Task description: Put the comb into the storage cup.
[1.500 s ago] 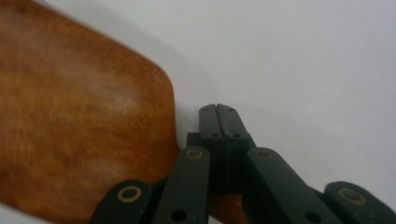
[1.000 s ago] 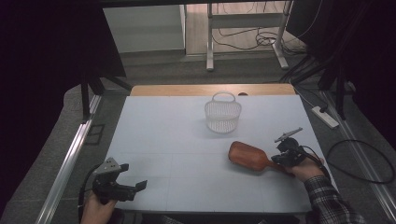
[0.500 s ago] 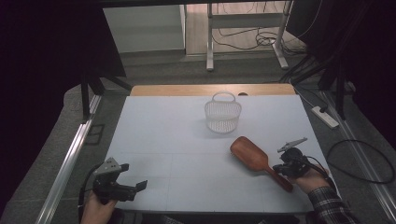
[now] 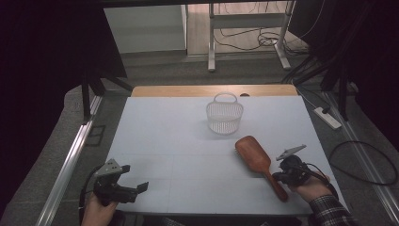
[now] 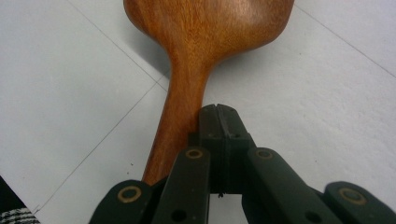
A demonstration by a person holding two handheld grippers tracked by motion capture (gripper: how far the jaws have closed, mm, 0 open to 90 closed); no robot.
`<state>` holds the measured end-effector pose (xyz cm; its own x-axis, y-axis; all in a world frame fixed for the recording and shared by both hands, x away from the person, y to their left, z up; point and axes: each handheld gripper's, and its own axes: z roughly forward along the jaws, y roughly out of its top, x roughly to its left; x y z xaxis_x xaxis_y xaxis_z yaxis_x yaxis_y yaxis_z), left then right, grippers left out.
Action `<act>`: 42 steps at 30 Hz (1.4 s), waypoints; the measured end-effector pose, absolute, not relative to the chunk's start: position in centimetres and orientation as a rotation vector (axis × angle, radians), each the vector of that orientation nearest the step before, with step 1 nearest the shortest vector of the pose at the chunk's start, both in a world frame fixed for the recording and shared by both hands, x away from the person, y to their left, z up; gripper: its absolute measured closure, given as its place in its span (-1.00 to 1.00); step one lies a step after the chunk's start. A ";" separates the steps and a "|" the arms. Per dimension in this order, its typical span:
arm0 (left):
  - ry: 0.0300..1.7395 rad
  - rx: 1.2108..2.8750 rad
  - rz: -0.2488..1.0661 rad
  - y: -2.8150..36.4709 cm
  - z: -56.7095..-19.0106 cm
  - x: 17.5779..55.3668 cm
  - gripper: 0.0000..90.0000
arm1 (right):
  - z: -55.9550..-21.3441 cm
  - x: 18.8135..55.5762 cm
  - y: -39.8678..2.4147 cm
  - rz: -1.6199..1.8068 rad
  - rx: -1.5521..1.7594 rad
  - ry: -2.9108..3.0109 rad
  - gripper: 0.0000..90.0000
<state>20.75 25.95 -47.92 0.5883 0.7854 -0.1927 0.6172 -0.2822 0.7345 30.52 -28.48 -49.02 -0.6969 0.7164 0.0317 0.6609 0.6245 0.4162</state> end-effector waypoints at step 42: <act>1.112 2.008 0.263 25.9 -47.9 20.8 -0.98 | -45.8 29.3 -27.7 0.837 1.187 2.503 -1.00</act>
